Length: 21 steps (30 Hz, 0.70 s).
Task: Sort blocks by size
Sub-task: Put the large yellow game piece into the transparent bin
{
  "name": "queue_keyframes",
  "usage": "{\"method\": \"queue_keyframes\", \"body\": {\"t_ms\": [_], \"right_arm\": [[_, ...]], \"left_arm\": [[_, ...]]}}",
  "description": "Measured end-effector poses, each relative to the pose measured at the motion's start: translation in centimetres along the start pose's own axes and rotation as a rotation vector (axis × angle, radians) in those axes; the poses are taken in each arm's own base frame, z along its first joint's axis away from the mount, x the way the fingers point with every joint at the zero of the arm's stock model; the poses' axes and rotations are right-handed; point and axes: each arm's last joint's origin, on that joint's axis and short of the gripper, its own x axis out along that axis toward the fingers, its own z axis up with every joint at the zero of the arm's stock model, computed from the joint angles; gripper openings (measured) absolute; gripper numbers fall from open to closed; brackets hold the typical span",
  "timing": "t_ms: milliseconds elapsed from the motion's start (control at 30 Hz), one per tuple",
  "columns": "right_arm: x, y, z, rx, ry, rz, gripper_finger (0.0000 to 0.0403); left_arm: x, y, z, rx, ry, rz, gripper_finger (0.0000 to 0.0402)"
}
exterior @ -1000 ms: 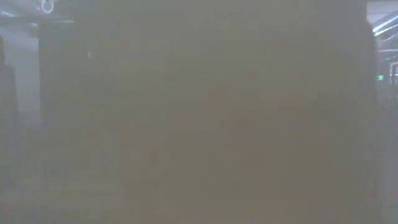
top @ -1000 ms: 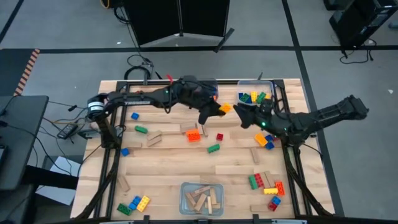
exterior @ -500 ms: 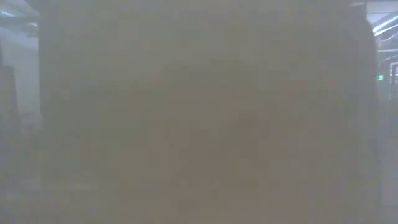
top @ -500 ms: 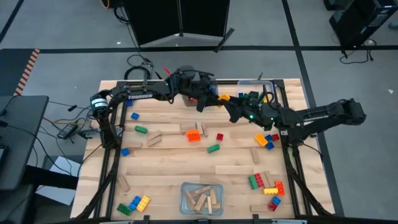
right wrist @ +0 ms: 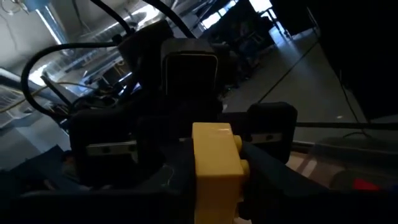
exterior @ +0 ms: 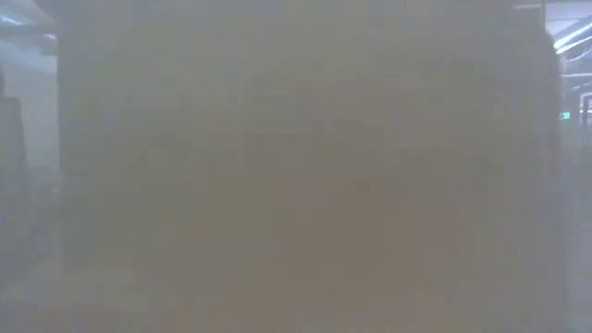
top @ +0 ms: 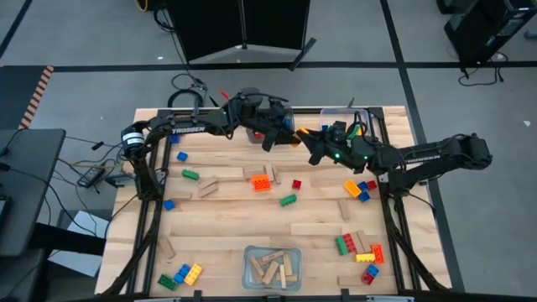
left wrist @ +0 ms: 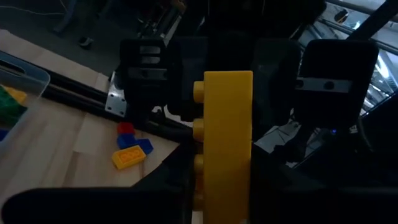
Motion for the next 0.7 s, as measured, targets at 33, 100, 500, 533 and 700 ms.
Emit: {"method": "queue_keyframes", "body": {"t_ms": [33,100,500,533,700], "right_arm": [[0.0,0.0,0.0,0.000,0.000,0.001,0.0106],[0.0,0.0,0.0,-0.001,0.002,-0.002,0.0106],[0.3,-0.5,0.4,0.014,-0.020,-0.032,0.0106],[0.2,-0.7,0.5,0.022,-0.018,-0.042,0.0106],[0.3,-1.3,2.0,0.020,0.032,-0.142,0.0106]], "left_arm": [[0.0,0.0,0.0,-0.002,0.000,0.002,0.0104],[0.0,0.1,0.0,-0.017,-0.002,0.008,0.0113],[-1.8,2.0,1.0,0.023,-0.052,0.083,0.0212],[-2.1,2.3,1.3,0.067,-0.062,0.091,0.0219],[-4.9,4.2,2.7,0.085,-0.111,0.136,0.0237]]}}
